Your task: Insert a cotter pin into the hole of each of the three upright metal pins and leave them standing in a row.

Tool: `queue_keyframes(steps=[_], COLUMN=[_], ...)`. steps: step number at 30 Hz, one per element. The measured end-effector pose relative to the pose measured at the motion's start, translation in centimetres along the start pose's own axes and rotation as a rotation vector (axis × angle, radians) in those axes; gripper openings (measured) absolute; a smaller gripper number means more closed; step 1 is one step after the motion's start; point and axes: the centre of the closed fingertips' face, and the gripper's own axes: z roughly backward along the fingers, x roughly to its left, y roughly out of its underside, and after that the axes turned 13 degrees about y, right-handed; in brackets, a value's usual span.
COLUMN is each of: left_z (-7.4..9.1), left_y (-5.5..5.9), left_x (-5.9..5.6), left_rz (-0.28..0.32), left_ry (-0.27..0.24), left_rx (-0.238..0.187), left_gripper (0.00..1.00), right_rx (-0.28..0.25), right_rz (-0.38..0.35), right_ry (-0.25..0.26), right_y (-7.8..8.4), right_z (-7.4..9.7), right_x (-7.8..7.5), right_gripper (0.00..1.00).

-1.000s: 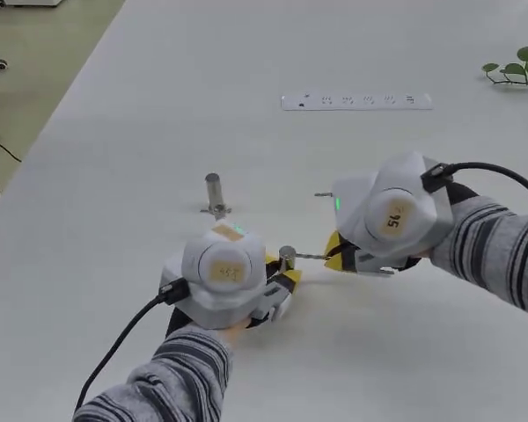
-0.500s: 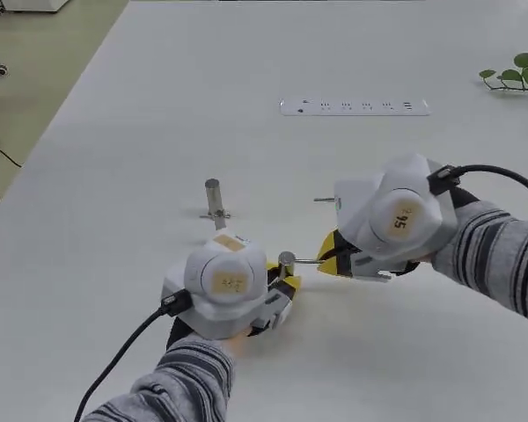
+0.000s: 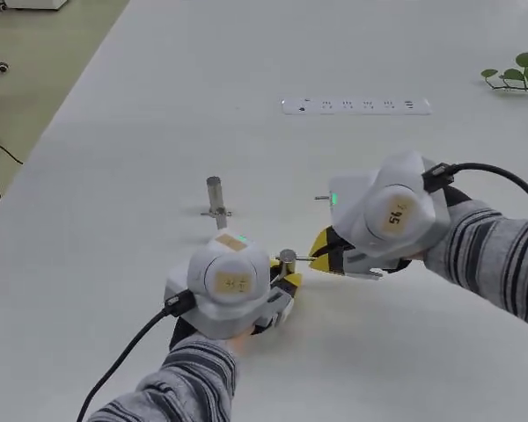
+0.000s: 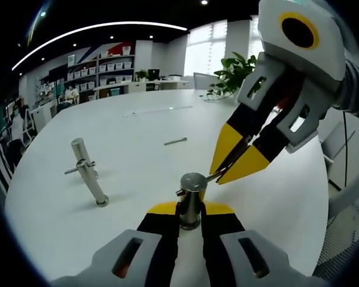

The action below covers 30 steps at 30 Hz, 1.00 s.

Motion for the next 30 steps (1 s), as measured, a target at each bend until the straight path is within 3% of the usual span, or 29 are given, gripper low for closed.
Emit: queue_keyframes(steps=[22, 25, 30], left_z=[0.0, -0.1, -0.1], left_y=[0.0, 0.0, 0.0], left_x=[0.0, 0.1, 0.0], left_rz=[0.001, 0.001, 0.012], left_ry=[-0.001, -0.003, -0.008], left_rx=[0.002, 0.002, 0.001], left_gripper=[0.1, 0.1, 0.1], right_rx=[-0.023, -0.02, -0.023], right_rz=[-0.018, -0.066, -0.063], right_ry=[-0.011, -0.008, -0.002], right_y=[-1.2, -1.1, -1.1], right_z=[-0.7, -0.7, -0.3], right_x=[0.2, 0.2, 0.1], right_gripper=[0.0, 0.0, 0.03])
